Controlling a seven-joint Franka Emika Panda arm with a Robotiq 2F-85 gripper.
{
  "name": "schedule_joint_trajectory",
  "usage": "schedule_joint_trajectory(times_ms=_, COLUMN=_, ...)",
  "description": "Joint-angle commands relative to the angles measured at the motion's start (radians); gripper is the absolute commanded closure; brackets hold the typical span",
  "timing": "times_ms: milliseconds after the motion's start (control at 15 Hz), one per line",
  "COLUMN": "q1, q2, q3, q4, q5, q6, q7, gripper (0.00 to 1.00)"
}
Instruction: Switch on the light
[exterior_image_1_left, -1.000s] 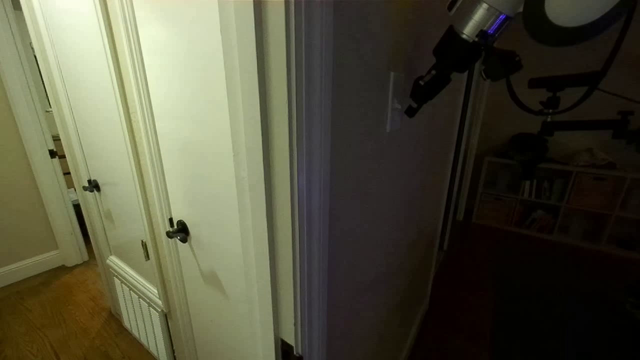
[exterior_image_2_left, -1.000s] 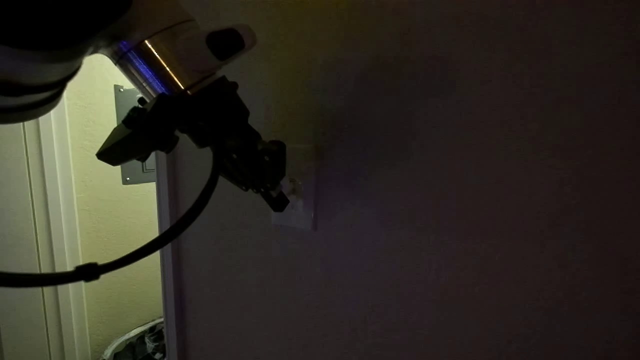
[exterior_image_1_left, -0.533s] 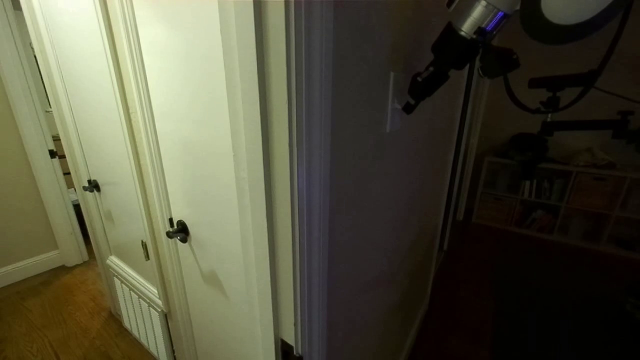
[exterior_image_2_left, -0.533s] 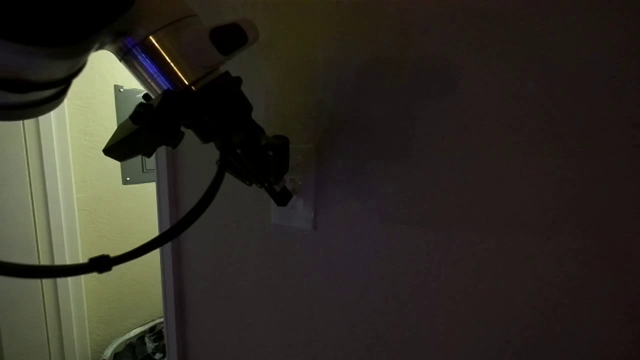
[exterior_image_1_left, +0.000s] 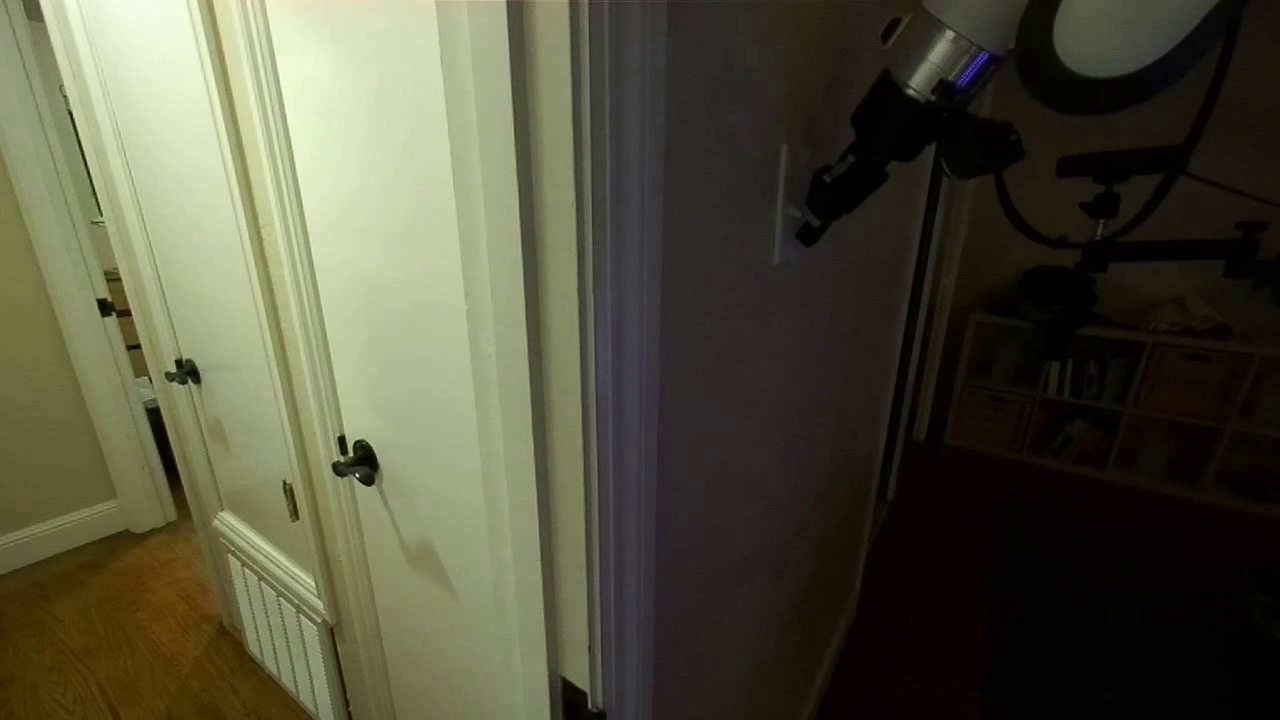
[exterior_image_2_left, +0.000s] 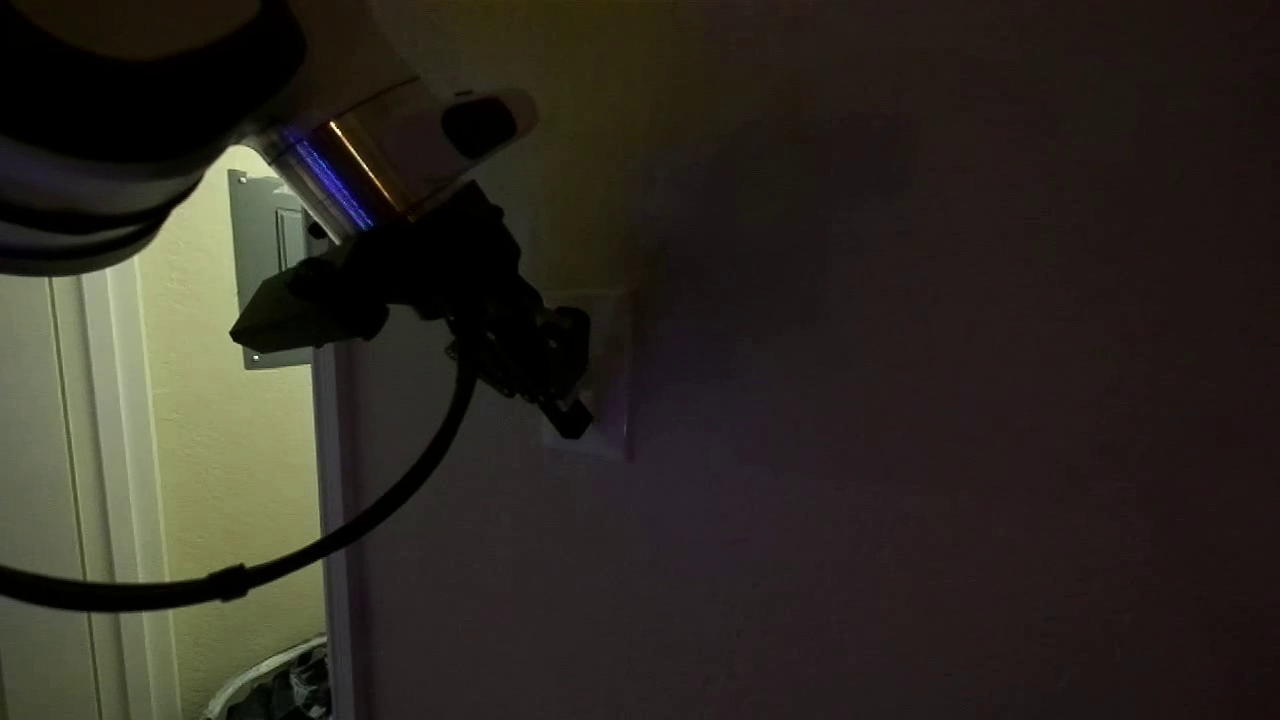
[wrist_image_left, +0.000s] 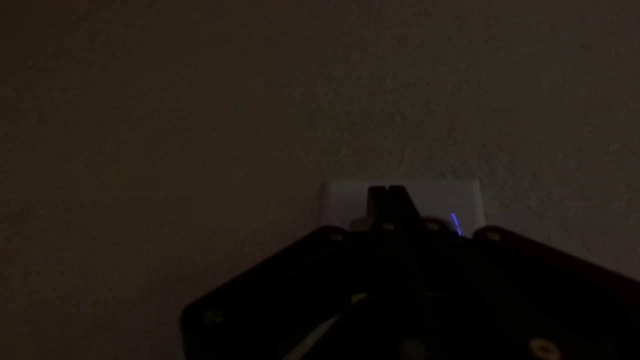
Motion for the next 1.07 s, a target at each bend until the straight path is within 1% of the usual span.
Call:
schedule_joint_trajectory(times_ms=0, q1=-0.002, q2=0.008, q3=0.0, q4=0.018, q5=0.014, q6=0.033, q7=0.005, gripper=0.95)
schedule_joint_trajectory(times_ms=333, q1=0.003, q2=-0.03, q3=-0.001, q4=0.007, q5=-0.017, q6=0.026, q7=0.022, gripper=0.95)
schedule_joint_trajectory(times_ms=733, q1=0.005, q2=-0.104, q3=0.003, q4=-0.022, q5=-0.065, q6=-0.008, q7=0.043, gripper=0.95)
schedule_joint_trajectory(times_ms=867, q1=0.006, q2=-0.119, q3=0.009, q4=-0.037, q5=-0.065, q6=-0.03, q7=0.044, gripper=0.95)
schedule_joint_trajectory(times_ms=1000, q1=0.012, q2=-0.128, q3=0.019, q4=-0.059, q5=-0.038, q6=-0.06, q7=0.028, gripper=0.95)
